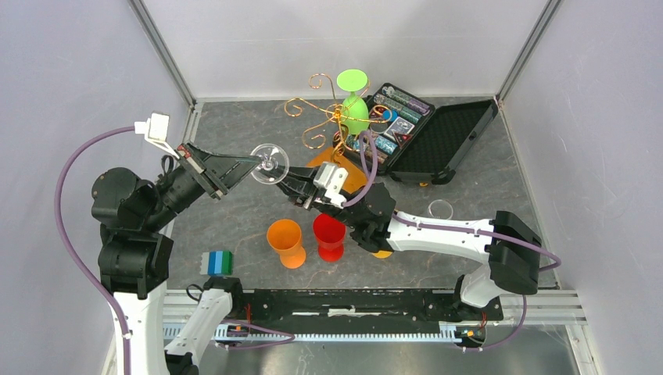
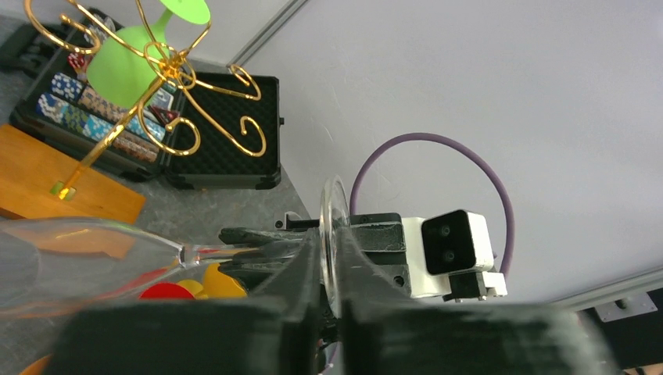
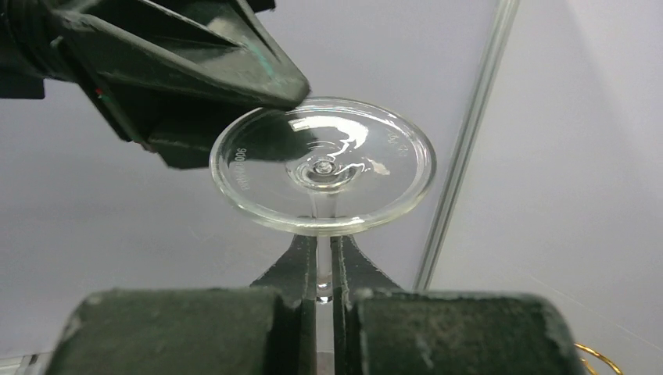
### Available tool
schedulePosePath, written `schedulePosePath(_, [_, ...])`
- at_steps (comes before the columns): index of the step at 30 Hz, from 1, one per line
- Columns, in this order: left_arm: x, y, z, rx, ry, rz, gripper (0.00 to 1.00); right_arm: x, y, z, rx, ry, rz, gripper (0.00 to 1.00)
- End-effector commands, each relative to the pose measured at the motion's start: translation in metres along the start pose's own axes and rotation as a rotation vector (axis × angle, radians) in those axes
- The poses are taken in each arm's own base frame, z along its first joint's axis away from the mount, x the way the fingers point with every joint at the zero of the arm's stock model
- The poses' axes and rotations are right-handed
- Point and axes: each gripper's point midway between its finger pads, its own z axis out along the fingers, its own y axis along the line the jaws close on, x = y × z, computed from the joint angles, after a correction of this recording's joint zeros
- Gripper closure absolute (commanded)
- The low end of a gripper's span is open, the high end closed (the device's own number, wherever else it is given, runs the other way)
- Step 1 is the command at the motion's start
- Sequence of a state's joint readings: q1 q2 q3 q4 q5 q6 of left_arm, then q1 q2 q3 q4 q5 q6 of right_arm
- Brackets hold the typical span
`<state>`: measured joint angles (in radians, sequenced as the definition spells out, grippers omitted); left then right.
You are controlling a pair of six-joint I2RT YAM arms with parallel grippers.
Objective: Take the wine glass off the wine glass rack
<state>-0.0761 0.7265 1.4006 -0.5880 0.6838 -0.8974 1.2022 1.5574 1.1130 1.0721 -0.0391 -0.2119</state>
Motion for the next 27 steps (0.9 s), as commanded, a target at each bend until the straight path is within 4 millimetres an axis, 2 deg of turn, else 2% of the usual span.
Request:
schedulePosePath(1, [-0.008, -0.018, -0.004, 0.061, -0.024, 0.075, 0.43, -0.055, -0.034, -0.001, 0.159, -0.191, 0.060, 1.00])
schedulePosePath(3, [-0.009, -0.014, -0.002, 0.047, -0.032, 0.084, 0.27, -0.065, -0.044, -0.010, 0.212, -0.227, 0.087, 1.00])
schedulePosePath(5, [-0.008, -0.006, 0.000, 0.026, -0.033, 0.084, 0.19, -0.076, -0.055, -0.021, 0.272, -0.271, 0.124, 1.00])
schedulePosePath(12, [-0.010, 0.021, 0.005, -0.065, -0.067, 0.094, 0.10, -0.120, -0.100, -0.074, 0.510, -0.447, 0.308, 1.00])
schedulePosePath(20, [-0.004, 0.030, 0.012, -0.055, -0.041, 0.057, 0.10, -0.155, -0.122, -0.109, 0.597, -0.657, 0.597, 1.00])
schedulePosePath(22, [-0.001, 0.025, 0.013, -0.023, -0.027, 0.039, 0.13, -0.158, -0.125, -0.113, 0.606, -0.689, 0.653, 1.00])
schedulePosePath(27, [0.004, -0.004, 0.018, 0.163, 0.037, -0.062, 0.29, -0.164, -0.130, -0.122, 0.611, -0.763, 0.773, 1.00])
